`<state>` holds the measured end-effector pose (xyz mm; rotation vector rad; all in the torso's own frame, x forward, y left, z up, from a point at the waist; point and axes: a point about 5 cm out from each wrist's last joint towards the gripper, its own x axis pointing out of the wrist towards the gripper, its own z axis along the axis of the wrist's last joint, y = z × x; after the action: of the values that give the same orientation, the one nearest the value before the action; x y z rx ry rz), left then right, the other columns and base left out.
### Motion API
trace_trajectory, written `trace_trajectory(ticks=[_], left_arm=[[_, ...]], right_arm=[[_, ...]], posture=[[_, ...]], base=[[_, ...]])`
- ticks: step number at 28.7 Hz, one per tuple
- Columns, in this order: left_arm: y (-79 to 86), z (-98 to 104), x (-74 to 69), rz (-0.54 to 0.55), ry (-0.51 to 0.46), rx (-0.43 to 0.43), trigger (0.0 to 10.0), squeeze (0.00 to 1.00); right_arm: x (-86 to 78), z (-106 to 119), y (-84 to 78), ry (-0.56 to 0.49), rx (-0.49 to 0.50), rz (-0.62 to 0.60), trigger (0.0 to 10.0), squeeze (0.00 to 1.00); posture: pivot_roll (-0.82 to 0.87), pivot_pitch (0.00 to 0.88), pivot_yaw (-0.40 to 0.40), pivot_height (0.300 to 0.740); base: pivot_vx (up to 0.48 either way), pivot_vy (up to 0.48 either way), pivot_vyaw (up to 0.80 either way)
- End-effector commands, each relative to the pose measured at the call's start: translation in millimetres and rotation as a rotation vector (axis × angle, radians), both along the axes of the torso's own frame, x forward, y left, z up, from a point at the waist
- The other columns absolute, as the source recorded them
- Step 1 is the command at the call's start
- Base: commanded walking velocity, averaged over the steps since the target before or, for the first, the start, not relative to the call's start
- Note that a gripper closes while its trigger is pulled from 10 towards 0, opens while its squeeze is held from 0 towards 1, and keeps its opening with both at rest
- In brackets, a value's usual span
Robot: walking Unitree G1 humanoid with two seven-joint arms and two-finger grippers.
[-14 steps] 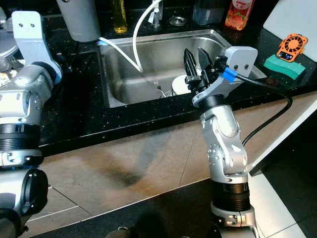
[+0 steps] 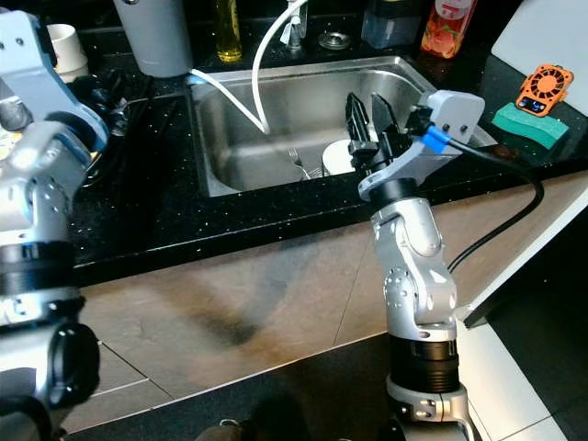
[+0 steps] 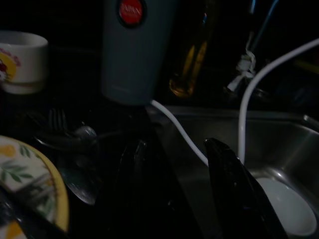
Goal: Kitchen organization
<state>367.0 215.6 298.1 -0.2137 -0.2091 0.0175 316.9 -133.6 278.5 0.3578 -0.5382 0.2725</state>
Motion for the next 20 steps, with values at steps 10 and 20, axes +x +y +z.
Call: trace_trajectory(ticks=[10,20], left_arm=[[-4.1,-1,-4.0,-0.007,-0.026,0.031,10.0,0.00],[-7.3,1,-3.9,-0.006,-0.035,0.075,10.0,0.00]], right_arm=[[11.8,-10,-15.4,0.097,0.064,-0.085,10.0,0.00],[13.3,-9,-21.4,0.102,0.066,-0.127,10.0,0.00]], posture=[[0.16,0.089,-0.020,0.740],[0.16,0.085,-0.022,0.740]], base=[[0.000,0.000,0.00],[0.000,0.000,0.00]])
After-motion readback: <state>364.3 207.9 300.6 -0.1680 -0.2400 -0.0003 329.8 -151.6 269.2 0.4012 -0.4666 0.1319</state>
